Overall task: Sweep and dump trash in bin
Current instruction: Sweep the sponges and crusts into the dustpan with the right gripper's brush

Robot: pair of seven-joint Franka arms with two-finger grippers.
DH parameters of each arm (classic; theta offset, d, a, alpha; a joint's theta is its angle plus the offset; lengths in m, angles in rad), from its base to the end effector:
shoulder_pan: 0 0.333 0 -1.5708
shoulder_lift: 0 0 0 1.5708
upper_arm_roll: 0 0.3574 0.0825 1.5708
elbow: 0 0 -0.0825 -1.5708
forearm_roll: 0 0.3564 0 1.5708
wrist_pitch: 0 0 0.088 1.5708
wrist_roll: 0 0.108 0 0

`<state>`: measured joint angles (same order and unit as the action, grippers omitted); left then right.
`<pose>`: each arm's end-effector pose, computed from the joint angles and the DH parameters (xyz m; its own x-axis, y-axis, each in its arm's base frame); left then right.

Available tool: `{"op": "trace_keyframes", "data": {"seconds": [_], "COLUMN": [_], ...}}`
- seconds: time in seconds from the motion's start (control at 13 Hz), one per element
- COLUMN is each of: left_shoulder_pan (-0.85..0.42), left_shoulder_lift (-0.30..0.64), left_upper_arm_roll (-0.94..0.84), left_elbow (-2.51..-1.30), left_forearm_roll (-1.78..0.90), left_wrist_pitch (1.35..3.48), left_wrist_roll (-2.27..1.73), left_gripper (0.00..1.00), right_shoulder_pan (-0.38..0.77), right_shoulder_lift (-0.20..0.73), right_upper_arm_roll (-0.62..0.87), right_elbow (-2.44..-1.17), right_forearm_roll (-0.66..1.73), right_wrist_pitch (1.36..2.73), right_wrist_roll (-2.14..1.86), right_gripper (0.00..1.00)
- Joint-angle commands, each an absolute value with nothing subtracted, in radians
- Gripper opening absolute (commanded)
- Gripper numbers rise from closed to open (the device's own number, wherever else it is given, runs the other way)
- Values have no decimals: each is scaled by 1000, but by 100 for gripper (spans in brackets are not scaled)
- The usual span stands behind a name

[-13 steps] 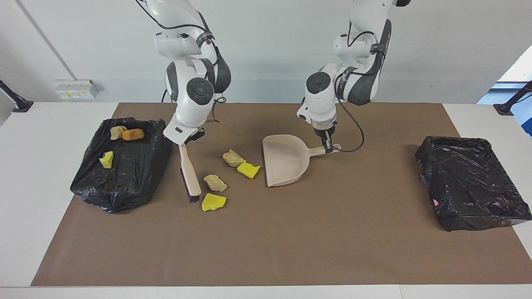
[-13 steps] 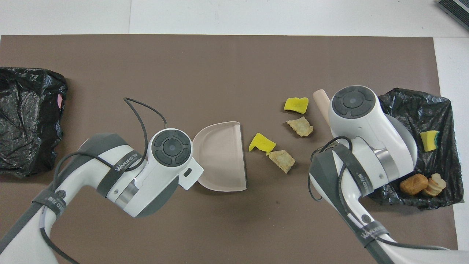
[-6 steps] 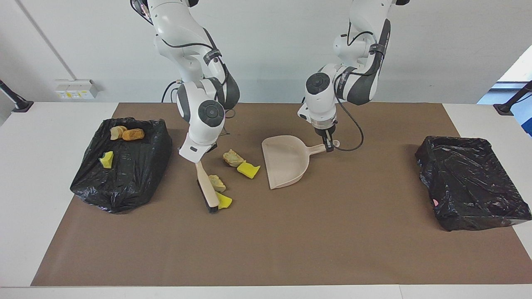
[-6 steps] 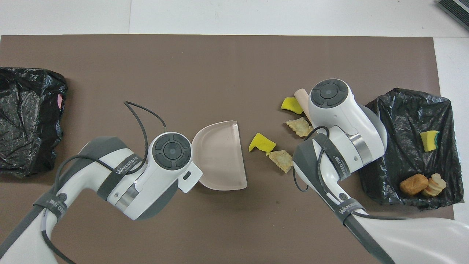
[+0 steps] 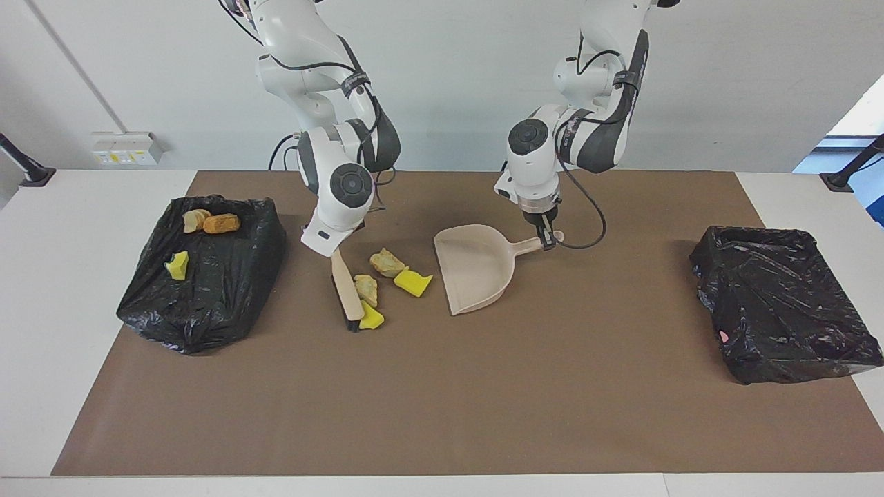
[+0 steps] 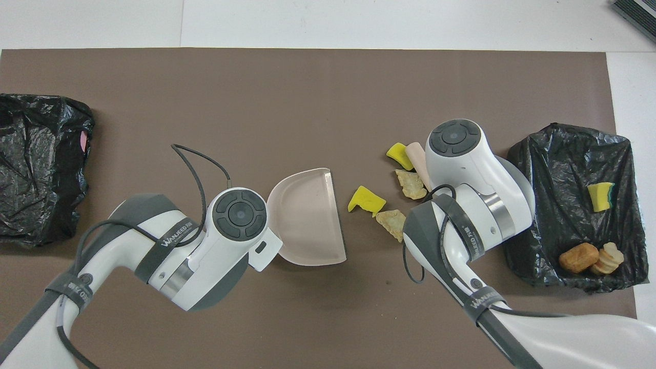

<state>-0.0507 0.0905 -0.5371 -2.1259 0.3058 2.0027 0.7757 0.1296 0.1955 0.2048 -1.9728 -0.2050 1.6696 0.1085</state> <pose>0.4394 -0.2648 0.4166 0.0453 -0.9565 -0.2883 -0.9988 -0.0487 0.0049 0.4973 0.1465 0.4013 0.8602 0.2233 -0.4585 0.3362 -0.9243 0.1806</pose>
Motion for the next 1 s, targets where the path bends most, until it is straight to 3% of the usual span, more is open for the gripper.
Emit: {"op": "trace_keyframes", "data": {"seconds": [0.0,0.08,0.15,0.23,0.39,0.69,0.85,0.92], "left_shoulder_pan": [-52,-51,-49,-48,-46,-46,-46,-46], "left_shoulder_lift": [61,64,69,68,63,58,55,48], "left_upper_arm_roll": [-534,-534,-534,-534,-534,-534,-534,-534], "left_elbow": [-2158,-2155,-2152,-2152,-2160,-2178,-2186,-2194], "left_forearm_roll": [319,319,319,319,316,314,314,313], "left_wrist_pitch": [2031,2040,2040,2036,2034,2040,2040,2040], "left_wrist_roll": [758,758,758,759,756,755,753,747], "left_gripper": [6,8,29,42,58,58,52,45], "right_shoulder_pan": [123,124,135,149,205,293,305,320], "right_shoulder_lift": [127,121,117,112,104,107,112,117], "right_upper_arm_roll": [209,210,210,209,209,209,209,209], "right_elbow": [-2081,-2094,-2097,-2108,-2126,-2128,-2123,-2114], "right_forearm_roll": [-123,-89,-39,1,41,222,340,389], "right_wrist_pitch": [1687,1693,1694,1698,1741,1821,1857,1868], "right_wrist_roll": [127,126,126,127,129,198,199,201], "right_gripper": [0,0,0,0,0,0,0,0]}}
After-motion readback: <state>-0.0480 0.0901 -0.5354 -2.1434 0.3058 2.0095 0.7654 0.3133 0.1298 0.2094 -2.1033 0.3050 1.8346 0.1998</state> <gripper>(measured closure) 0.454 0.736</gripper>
